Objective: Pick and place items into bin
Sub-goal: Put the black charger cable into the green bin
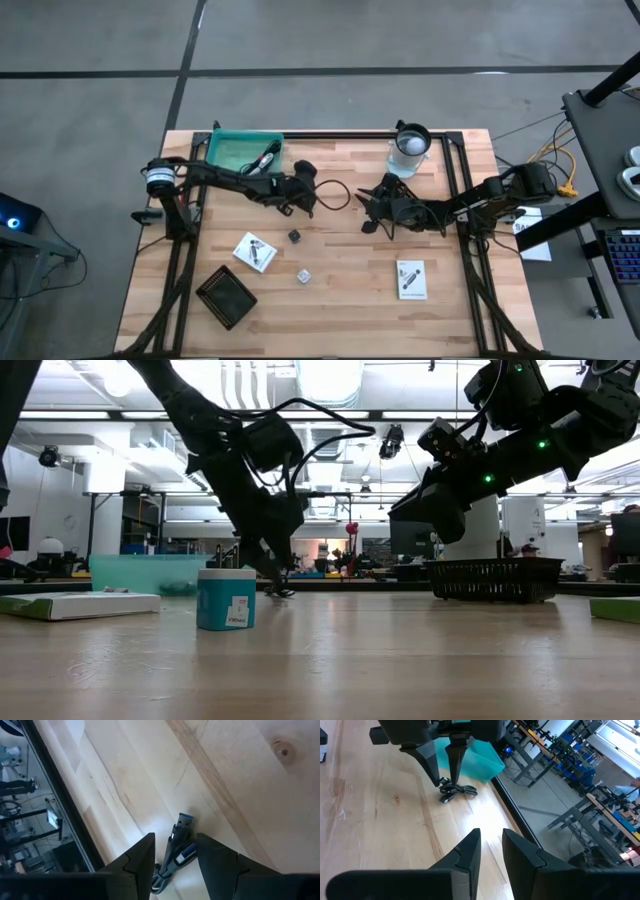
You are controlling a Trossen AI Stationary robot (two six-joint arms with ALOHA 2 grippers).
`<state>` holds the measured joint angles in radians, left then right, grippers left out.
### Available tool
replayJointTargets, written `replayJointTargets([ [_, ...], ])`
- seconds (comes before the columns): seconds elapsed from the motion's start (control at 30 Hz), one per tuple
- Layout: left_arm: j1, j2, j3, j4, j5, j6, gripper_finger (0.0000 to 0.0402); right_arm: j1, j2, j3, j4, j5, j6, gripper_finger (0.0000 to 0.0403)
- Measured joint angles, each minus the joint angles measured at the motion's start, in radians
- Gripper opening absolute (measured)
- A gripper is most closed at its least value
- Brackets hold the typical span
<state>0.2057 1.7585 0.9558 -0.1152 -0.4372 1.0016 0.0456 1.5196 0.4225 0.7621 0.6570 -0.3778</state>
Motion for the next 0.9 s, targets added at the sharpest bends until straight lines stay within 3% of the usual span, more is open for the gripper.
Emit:
replayJointTargets([
  [0.4, 0.043, 0.006, -0.001, 0.000, 0.020, -0.001, 0.0128, 0.000, 0.000, 0.000, 0.000, 0.000, 0.003, 0.0068],
  [0.6, 0.053, 0.006, -0.001, -0.001, 0.078, -0.021, 0.0126, 0.000, 0.000, 0.000, 0.000, 0.000, 0.002, 0.0068],
  [0.9, 0.066, 0.006, -0.001, 0.000, 0.121, -0.097, 0.0066, 0.000, 0.000, 0.000, 0.000, 0.000, 0.001, 0.0068],
])
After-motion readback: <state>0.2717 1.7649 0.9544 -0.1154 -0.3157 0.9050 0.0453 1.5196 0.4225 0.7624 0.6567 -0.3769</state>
